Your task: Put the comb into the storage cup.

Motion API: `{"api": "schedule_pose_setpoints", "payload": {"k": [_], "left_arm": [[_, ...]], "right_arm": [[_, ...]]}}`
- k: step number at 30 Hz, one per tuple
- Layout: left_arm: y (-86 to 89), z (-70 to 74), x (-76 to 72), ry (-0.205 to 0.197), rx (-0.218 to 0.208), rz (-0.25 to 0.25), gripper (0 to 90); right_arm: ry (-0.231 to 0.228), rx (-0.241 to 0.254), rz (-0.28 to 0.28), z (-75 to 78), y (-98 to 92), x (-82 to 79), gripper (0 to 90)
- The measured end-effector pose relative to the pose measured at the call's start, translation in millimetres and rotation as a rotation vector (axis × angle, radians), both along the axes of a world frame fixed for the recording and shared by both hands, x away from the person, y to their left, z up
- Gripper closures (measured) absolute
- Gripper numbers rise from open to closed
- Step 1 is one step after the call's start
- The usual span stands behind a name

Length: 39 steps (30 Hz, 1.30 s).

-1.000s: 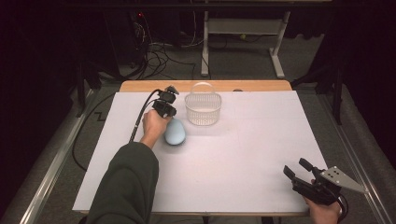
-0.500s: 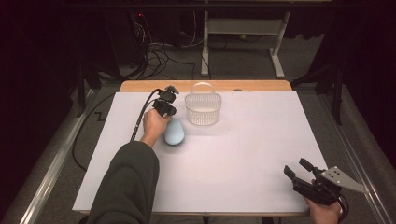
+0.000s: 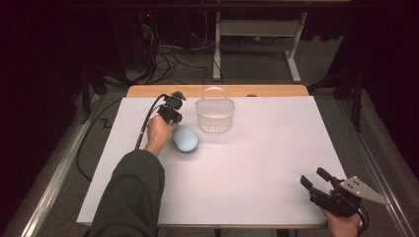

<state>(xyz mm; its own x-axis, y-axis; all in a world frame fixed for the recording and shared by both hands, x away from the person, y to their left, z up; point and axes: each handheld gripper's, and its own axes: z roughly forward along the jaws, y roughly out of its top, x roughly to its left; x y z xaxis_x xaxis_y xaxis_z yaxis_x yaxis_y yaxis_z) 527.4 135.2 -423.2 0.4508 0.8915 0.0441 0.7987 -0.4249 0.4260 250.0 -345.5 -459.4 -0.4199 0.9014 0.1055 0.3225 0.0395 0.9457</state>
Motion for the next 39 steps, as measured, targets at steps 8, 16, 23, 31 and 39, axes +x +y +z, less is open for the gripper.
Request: {"api": "schedule_pose_setpoints", "payload": {"k": [8, 16, 23, 31, 39], "left_arm": [[9.0, 0.7, -2.6, 0.013, -0.009, 0.013, 89.3], [13.4, 1.2, -3.0, 0.033, -0.004, 0.018, 89.3], [14.9, 0.2, -3.2, 0.034, 0.021, 0.017, 89.3], [19.9, -1.0, -3.9, 0.035, 0.026, 0.024, 89.3], [28.2, -3.6, -5.7, 0.043, 0.042, 0.034, 89.1]], "right_arm": [[-0.008, -0.005, 0.001, 0.6, -0.2, -0.9, 30.8], [-0.008, -0.004, 0.002, 0.8, 0.0, -1.2, 30.8], [-0.008, -0.003, 0.000, 0.9, -0.1, -1.4, 30.8], [-0.009, -0.003, 0.003, 0.8, 0.0, -1.2, 31.0], [-0.009, -0.001, 0.004, 0.6, -0.1, -1.0, 31.0]]}}
